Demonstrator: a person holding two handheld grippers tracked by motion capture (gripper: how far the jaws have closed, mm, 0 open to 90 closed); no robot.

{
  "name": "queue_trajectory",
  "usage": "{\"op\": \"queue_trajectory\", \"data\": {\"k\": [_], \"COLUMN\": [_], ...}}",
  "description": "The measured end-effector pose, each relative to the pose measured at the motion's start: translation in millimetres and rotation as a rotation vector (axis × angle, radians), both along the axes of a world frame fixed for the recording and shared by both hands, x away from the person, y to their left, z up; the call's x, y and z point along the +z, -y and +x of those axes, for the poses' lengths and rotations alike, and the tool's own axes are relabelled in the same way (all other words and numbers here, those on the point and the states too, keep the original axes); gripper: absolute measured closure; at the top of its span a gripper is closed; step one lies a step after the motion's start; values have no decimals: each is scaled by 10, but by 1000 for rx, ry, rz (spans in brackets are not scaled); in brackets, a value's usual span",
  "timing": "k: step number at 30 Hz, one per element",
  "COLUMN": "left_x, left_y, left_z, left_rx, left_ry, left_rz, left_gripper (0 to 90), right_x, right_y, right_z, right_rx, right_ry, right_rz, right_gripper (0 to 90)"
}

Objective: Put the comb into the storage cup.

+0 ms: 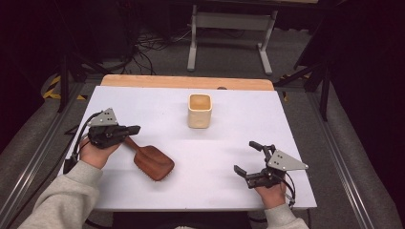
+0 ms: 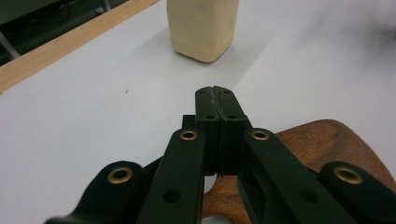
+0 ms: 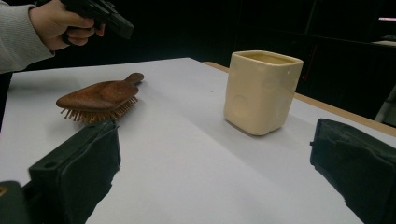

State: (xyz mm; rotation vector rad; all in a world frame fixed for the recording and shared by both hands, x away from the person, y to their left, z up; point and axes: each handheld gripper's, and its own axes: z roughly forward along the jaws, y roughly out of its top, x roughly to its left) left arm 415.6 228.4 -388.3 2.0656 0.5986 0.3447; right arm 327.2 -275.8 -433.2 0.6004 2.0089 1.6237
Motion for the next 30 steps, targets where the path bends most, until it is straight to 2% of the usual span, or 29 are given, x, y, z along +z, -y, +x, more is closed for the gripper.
{"op": "queue_trajectory", "data": {"k": [4, 8, 10, 12, 16, 17, 18, 19, 20, 21, 24, 26, 27, 28, 30], "left_x": [17, 16, 14, 4, -5, -5, -7, -13, -13, -26, -56, -65, -90, -90, -131], "left_y": [40, 95, 104, 137, 178, 178, 198, 216, 216, 236, 262, 269, 281, 281, 296], "left_z": [51, 96, 105, 140, 179, 179, 195, 221, 221, 247, 291, 302, 328, 328, 369], "left_rx": [10, 18, 16, 11, 0, 0, -1, -9, -9, -13, -17, -16, -14, -14, -19], "left_ry": [-6, -12, -15, -26, -47, -47, -48, -64, -64, -76, -109, -111, -128, -128, -161], "left_rz": [52, 129, 140, 184, 236, 236, 266, 297, 297, 328, 366, 379, 398, 398, 430], "left_gripper": [900, 900, 900, 900, 900, 900, 900, 900, 900, 900, 900, 900, 900, 900, 900], "right_x": [0, -1, -1, 1, 0, 0, 0, 1, 1, 2, 3, 4, 4, 4, 4], "right_y": [3, 3, 3, 1, 1, 1, -1, -3, -3, -5, -9, -11, -12, -12, -16], "right_z": [0, 3, 3, -1, -1, -1, -2, -4, -4, -5, -7, -7, -8, -8, -9], "right_rx": [2, 5, 6, 7, 7, 7, 9, 9, 9, 14, 16, 19, 19, 19, 22], "right_ry": [-2, -2, -2, -2, -2, -2, -2, -1, -1, -1, 1, 1, 1, 1, 1], "right_rz": [2, 3, 1, 2, 1, 1, 1, 0, 0, -1, 0, 0, -1, -1, -2], "right_gripper": [23, 23, 23, 23, 23, 23, 23, 23, 23, 23, 23, 23, 23, 23, 23]}}
